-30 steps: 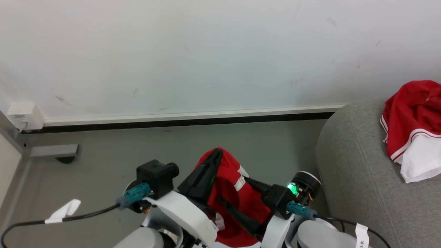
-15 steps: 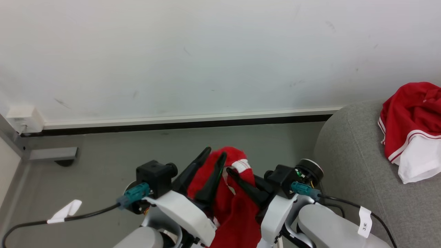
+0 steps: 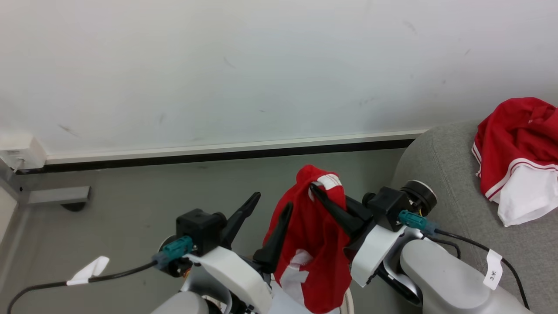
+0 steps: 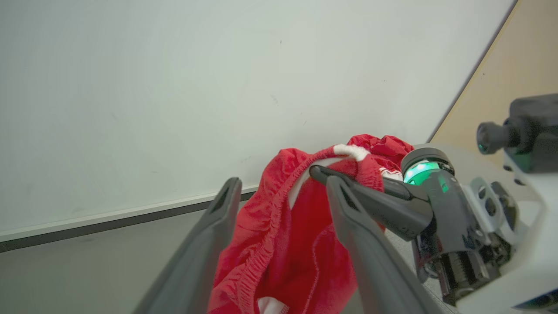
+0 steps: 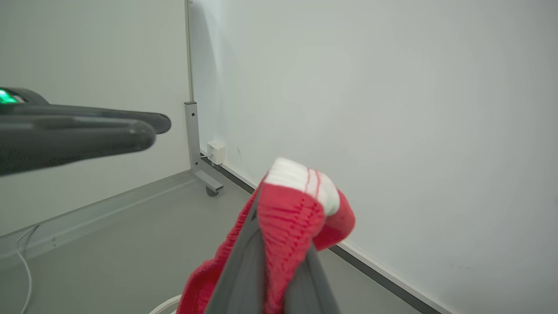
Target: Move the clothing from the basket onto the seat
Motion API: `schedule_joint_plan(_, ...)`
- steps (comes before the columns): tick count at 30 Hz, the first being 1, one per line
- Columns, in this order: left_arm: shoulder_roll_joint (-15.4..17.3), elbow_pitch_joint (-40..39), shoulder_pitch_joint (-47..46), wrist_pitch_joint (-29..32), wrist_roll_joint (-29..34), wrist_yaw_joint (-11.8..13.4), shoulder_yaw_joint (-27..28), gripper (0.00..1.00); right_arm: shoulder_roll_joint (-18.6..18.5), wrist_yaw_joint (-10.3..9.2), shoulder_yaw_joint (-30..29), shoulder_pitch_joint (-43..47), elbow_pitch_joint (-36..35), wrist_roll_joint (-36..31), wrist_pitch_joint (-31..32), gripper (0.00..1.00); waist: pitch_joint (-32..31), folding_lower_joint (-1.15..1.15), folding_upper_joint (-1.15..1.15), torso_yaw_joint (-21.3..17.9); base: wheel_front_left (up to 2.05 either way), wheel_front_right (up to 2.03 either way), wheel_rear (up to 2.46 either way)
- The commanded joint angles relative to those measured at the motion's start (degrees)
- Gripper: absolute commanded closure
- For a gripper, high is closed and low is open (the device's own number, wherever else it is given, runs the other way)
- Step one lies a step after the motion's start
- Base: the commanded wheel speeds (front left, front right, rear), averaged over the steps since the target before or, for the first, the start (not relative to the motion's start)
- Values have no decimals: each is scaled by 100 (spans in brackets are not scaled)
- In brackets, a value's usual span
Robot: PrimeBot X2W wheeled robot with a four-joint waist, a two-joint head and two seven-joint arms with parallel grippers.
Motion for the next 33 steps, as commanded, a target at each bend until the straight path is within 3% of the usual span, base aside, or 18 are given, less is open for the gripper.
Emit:
schedule_joint_plan(1, 5, 11, 62, -37, 1, 10, -4, 0, -59, -15, -92, -36, -53, -45, -1, 100, 5, 0, -1, -36, 0, 0, 0)
schedule_joint_plan(13, 6, 45, 106, -99, -12, -7, -48, 0, -434, -15, -650, -36, -454, -235, -1, 100, 81, 0, -1, -551, 0, 0, 0)
schedule_joint_plan(33, -115, 198, -52, -277, 107, -212, -245, 0, -1086, -15, -1336, 109, -1061, -414, 0, 100, 219, 0, -1, -2000, 0, 0, 0)
